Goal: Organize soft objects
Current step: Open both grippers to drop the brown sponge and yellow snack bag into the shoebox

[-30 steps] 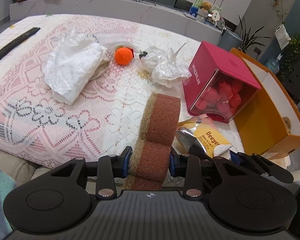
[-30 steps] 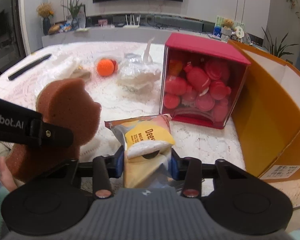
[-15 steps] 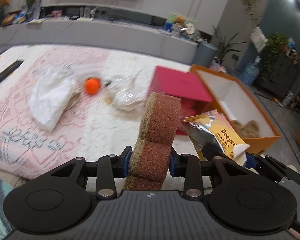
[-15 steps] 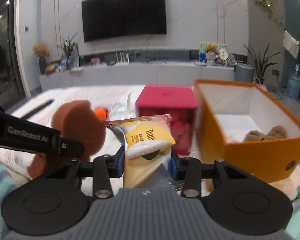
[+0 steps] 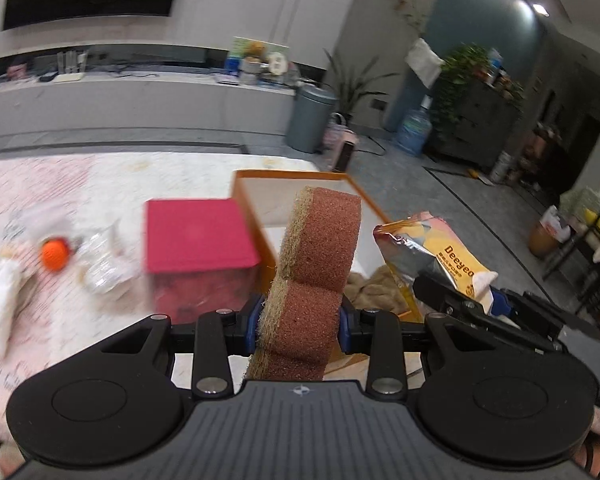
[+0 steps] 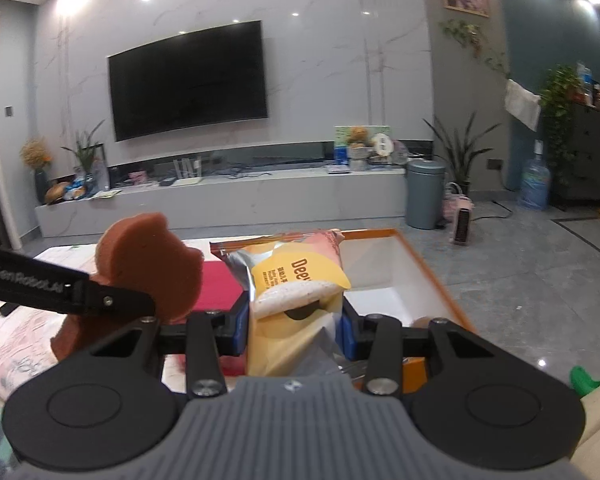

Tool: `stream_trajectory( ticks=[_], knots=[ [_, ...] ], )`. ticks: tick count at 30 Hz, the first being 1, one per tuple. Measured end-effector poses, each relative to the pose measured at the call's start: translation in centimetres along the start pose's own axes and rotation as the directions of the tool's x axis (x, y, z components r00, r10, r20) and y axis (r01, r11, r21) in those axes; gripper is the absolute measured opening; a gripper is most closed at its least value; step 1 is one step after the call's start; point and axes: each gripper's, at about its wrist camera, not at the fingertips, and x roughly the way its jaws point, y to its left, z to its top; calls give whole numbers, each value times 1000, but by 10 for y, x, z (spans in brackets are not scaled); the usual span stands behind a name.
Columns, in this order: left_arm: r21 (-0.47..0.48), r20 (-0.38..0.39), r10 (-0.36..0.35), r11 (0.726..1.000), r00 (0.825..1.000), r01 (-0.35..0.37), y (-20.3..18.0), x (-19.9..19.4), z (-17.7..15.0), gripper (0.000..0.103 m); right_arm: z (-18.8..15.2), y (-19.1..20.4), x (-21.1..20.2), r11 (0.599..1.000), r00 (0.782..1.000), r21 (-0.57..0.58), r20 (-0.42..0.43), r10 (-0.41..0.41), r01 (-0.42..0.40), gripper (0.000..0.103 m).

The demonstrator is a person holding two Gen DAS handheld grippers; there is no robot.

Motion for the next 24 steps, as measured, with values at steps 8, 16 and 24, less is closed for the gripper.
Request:
stream_trajectory(
  ticks=[8, 16, 24],
  knots=[
    [59, -71, 12, 998, 997, -8, -30, 58, 40, 41, 34, -58, 36, 999, 997, 15, -67, -41, 42, 42],
    [149, -149, 103, 986, 983, -81, -53, 121, 61, 41, 47, -92, 93, 998, 985, -2, -165, -60, 60, 42],
    [209, -254, 189, 968, 949, -137, -56, 189, 75, 41, 40, -93, 154, 991, 965, -121, -250, -82, 53, 42]
  ],
)
